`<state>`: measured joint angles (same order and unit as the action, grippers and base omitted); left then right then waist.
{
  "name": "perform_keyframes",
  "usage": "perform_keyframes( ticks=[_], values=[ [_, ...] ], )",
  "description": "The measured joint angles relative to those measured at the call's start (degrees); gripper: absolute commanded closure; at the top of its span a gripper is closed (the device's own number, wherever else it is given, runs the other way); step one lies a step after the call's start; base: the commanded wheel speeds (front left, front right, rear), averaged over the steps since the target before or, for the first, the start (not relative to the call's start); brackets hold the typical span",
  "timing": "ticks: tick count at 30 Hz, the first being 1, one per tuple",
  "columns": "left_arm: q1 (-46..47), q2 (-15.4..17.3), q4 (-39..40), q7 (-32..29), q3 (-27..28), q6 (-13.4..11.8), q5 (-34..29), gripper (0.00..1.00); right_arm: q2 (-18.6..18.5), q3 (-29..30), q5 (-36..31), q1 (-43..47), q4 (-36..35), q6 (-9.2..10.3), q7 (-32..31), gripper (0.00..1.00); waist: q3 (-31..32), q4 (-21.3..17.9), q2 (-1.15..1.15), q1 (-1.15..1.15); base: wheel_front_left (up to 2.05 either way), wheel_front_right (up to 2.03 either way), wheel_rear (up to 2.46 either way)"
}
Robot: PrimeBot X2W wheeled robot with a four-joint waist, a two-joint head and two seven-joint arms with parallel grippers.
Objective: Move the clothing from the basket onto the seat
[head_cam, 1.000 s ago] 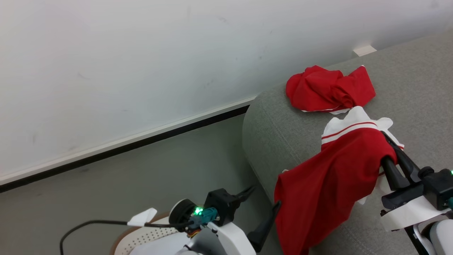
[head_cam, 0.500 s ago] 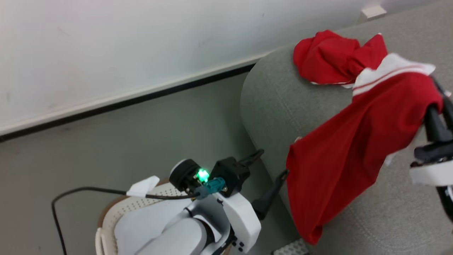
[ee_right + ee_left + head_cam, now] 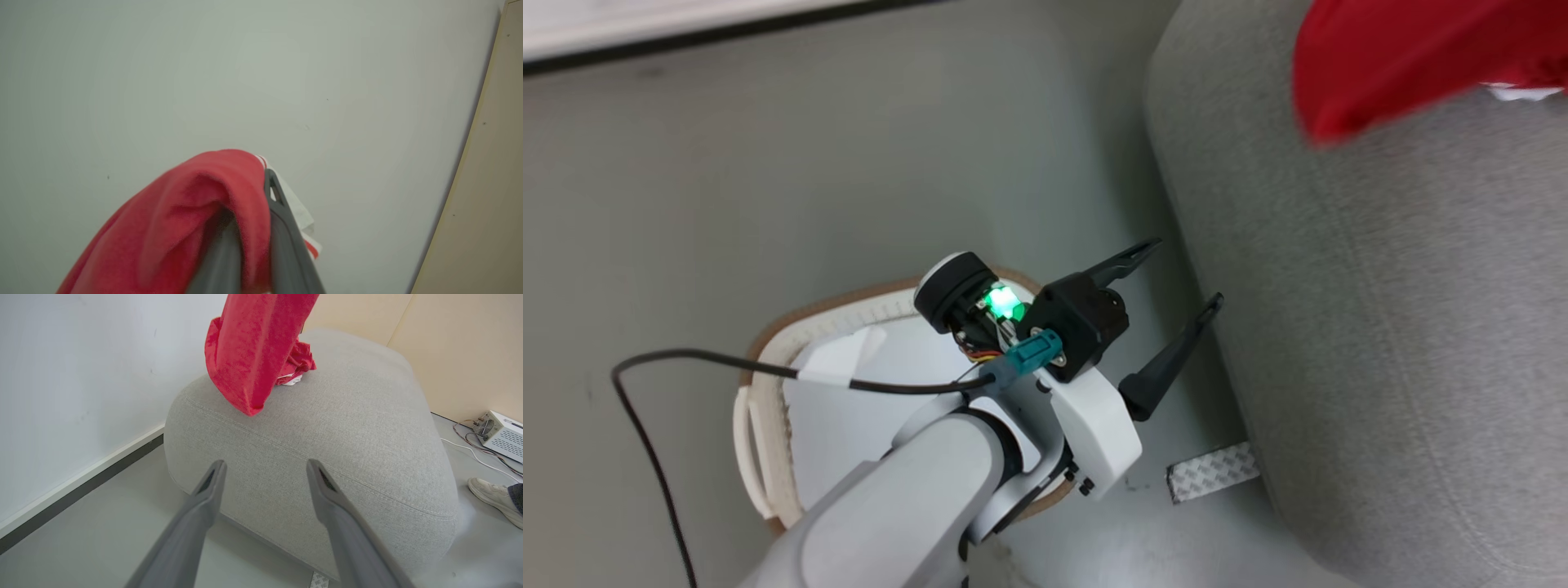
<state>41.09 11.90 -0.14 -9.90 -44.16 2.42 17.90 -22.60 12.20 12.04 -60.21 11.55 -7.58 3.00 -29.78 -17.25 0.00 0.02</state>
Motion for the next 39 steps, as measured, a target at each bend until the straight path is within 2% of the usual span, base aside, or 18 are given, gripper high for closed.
perform_keyframes(
  ticks=[6,10,14,19,21,22,23,25,31,34,39],
  values=[
    [0.4,0.24,0.9,-0.13,-0.54,0.13,-0.1,0.0,-5.55,10.44,-4.33,-11.49,7.86,0.01,-3.78,1.0,-5.05,2.17,0.0,-0.01,0.0,0.0,0.0],
    [0.61,1.07,2.09,-0.68,-0.43,-0.4,-0.21,0.0,-7.75,16.57,-9.47,-11.99,14.08,0.01,-3.72,1.0,-8.05,3.23,0.0,-0.01,0.0,0.0,0.0],
    [0.27,1.79,2.67,-0.74,-0.09,-1.24,-0.26,0.0,-5.39,22.26,-13.59,-5.93,20.82,0.01,-0.22,1.0,-10.5,4.01,0.0,-0.01,0.0,0.0,0.0],
    [-2.89,2.11,2.46,-0.03,0.05,-2.58,0.12,0.0,0.86,26.05,-18.19,1.52,28.91,0.0,6.82,1.0,-9.94,4.31,-0.01,-0.01,0.0,0.0,0.0],
    [-3.33,2.16,2.48,0.41,0.31,-3.1,0.19,0.0,1.98,27.13,-20.03,2.65,30.7,0.0,8.7,0.55,-9.14,4.02,0.0,-0.02,0.0,0.0,0.0],
    [-3.39,2.25,2.45,0.51,0.56,-3.55,0.19,0.0,2.83,27.83,-20.46,2.9,31.42,0.01,9.28,0.04,-8.74,3.88,0.0,-0.02,0.0,0.0,0.0],
    [-3.46,2.38,2.38,0.84,0.78,-3.58,0.25,0.0,3.57,27.91,-21.06,3.19,32.3,0.01,9.6,0.0,-8.3,3.73,0.0,-0.01,0.0,0.0,0.0],
    [-4.06,2.57,2.15,1.6,1.25,-4.09,0.89,0.0,5.26,27.76,-21.7,4.28,33.22,0.0,10.43,0.0,-7.17,3.42,0.0,-0.02,0.0,0.0,0.0],
    [-6.54,3.14,0.63,5.13,3.15,-5.08,2.21,0.0,7.42,21.74,-21.93,10.24,31.56,0.0,11.71,0.0,-2.52,2.31,0.0,-0.02,0.0,0.0,0.0],
    [-7.84,3.68,-0.33,7.21,4.24,-5.64,3.41,0.0,8.61,18.19,-19.83,13.82,27.6,0.0,11.98,0.0,0.06,1.76,0.0,-0.02,0.0,0.0,0.0],
    [-12.07,4.31,-3.22,11.24,6.51,-7.51,5.22,0.0,11.27,12.1,-15.9,22.4,16.47,0.0,12.05,0.0,5.27,1.42,0.0,-0.03,0.0,0.0,0.0]
  ],
)
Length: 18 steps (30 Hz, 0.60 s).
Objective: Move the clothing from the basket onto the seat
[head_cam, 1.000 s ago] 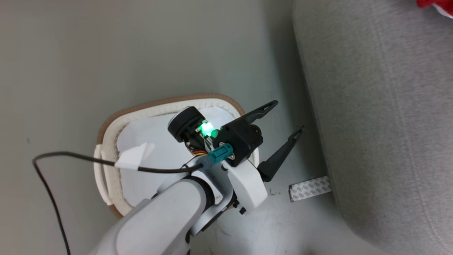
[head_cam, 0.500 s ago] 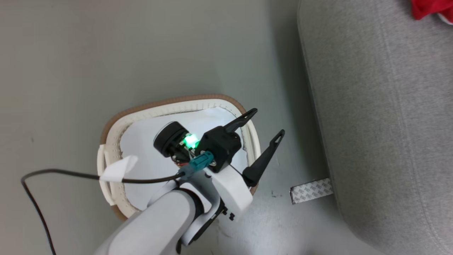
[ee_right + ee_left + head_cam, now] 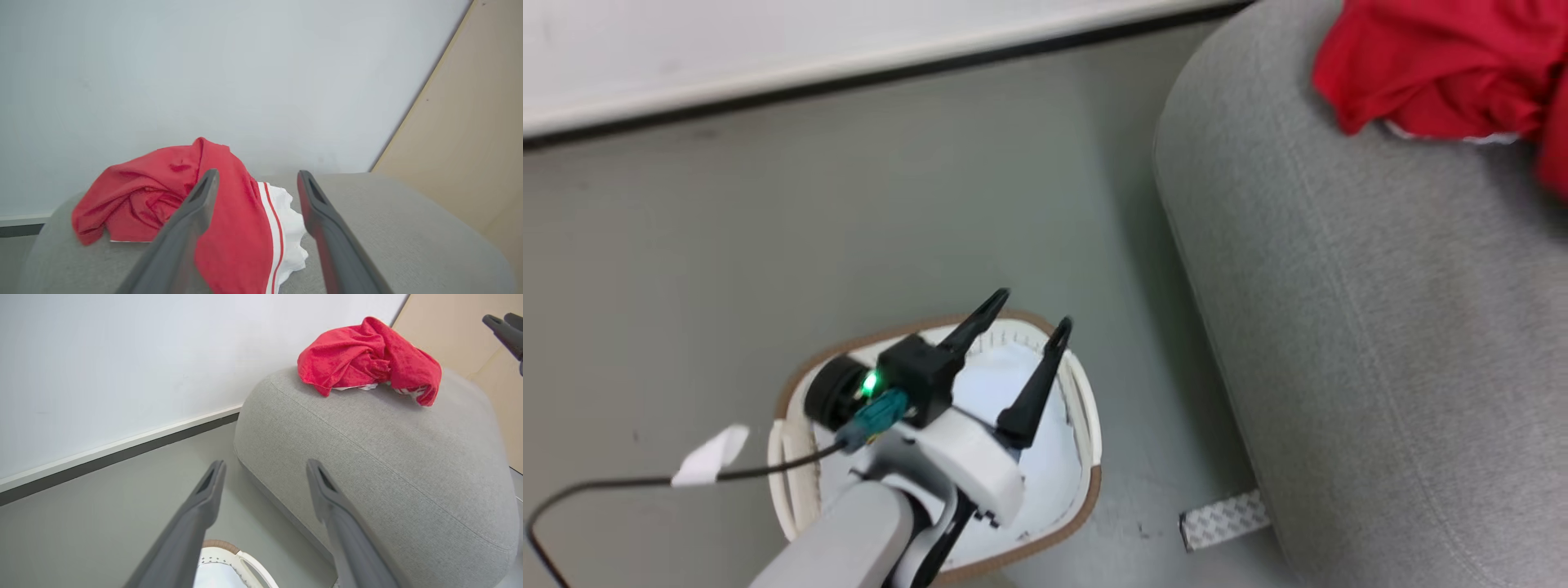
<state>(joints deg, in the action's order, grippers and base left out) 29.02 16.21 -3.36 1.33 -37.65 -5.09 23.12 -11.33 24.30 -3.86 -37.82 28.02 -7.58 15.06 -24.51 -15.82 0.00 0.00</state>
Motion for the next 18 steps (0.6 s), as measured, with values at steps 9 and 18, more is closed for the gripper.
perform_keyframes(
  ticks=[9,18],
  values=[
    [-8.48,0.12,-5.54,8.21,3.1,-3.91,2.3,0.0,2.6,-7.64,4.42,17.15,-14.29,0.0,0.11,0.0,10.61,1.74,0.0,-0.01,0.0,0.0,0.0],
    [-17.07,0.08,-10.2,13.38,8.66,-7.59,3.68,0.0,6.0,-13.13,5.28,30.11,-18.63,0.0,0.12,0.0,20.01,6.15,0.0,-0.02,0.0,0.0,0.0]
  ],
)
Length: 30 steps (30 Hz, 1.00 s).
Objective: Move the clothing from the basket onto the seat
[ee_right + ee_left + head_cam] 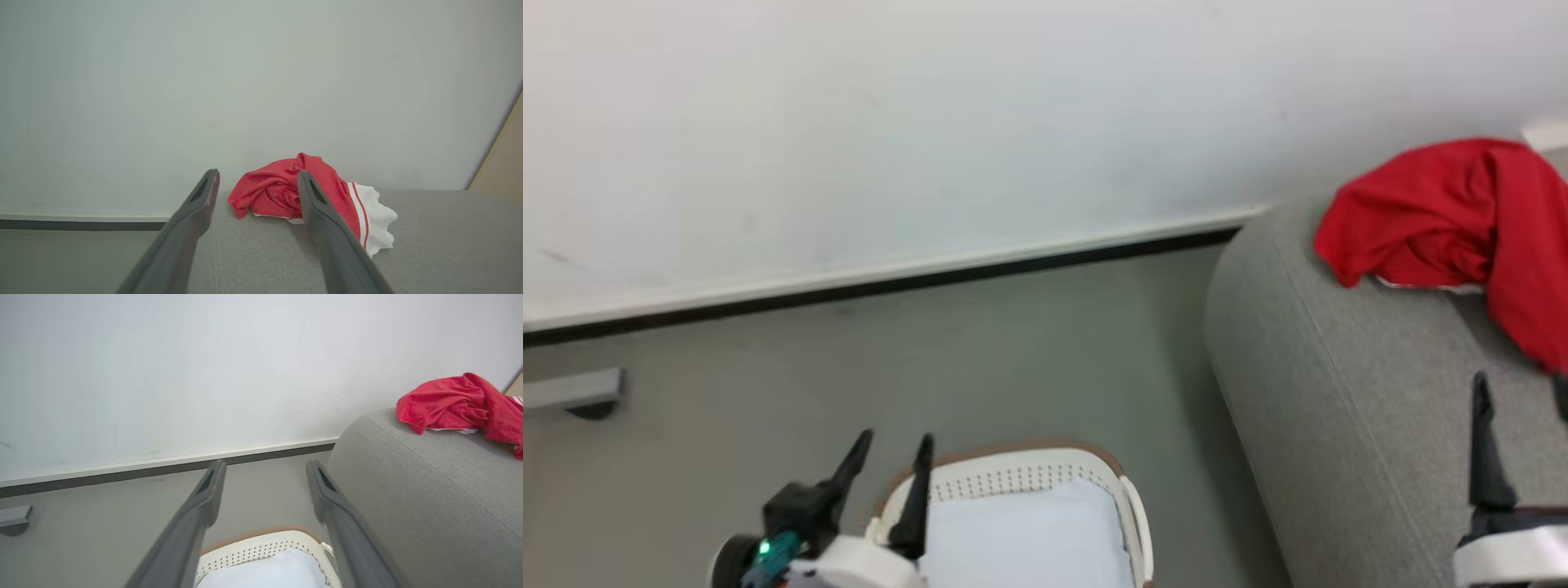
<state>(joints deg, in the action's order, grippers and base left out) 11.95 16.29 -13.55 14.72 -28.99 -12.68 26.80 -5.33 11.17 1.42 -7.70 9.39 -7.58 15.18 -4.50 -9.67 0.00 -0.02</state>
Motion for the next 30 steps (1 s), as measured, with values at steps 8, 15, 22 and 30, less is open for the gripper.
perform_keyframes(
  ticks=[8,15,22,30],
  values=[
    [-7.85,-0.07,0.77,0.41,7.56,-0.27,-1.55,0.0,1.97,-4.42,0.27,5.2,0.55,0.0,-0.01,0.0,4.73,3.23,0.0,0.0,0.0,0.0,0.0],
    [-11.07,-1.56,0.92,0.41,12.03,3.11,-4.87,0.0,2.33,-5.65,0.74,8.03,0.98,0.0,-0.01,0.0,6.23,4.96,0.0,0.01,0.0,0.0,0.0],
    [-12.18,-4.08,1.02,0.41,15.24,6.44,-7.6,0.0,2.47,-6.79,2.83,9.21,1.65,0.0,-0.01,0.0,6.73,5.77,0.0,0.01,0.0,0.0,0.0],
    [-12.23,-6.01,0.29,0.41,17.83,8.77,-9.84,0.0,2.45,-7.33,3.5,9.25,3.52,0.0,-0.01,0.0,6.63,5.48,0.0,0.02,0.0,0.0,0.0]
  ],
)
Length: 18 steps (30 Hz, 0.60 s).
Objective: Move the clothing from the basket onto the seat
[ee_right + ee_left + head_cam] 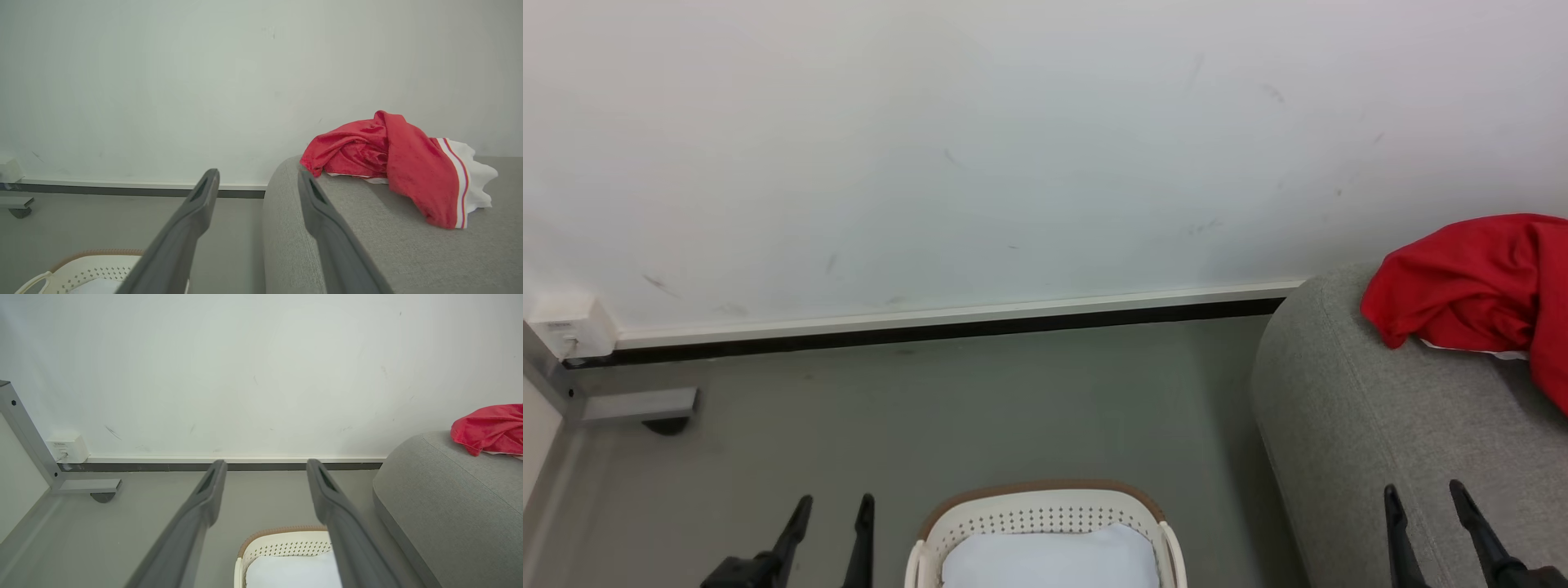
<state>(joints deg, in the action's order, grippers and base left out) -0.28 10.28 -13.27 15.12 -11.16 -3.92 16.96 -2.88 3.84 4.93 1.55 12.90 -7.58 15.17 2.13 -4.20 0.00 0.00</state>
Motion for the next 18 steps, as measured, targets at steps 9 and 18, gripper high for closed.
perform_keyframes(
  ticks=[9,18],
  values=[
    [-0.07,-1.58,-1.45,0.0,1.94,1.89,-2.26,0.0,0.03,-1.93,0.59,-0.27,3.59,0.0,0.0,0.0,-0.05,0.57,0.0,0.0,0.0,0.0,0.0],
    [-0.08,-2.71,-2.18,0.0,3.66,2.99,-3.47,0.0,0.01,-3.28,1.14,-0.91,4.11,0.0,0.0,0.0,-0.02,1.07,0.0,0.0,0.0,0.0,0.0]
  ],
)
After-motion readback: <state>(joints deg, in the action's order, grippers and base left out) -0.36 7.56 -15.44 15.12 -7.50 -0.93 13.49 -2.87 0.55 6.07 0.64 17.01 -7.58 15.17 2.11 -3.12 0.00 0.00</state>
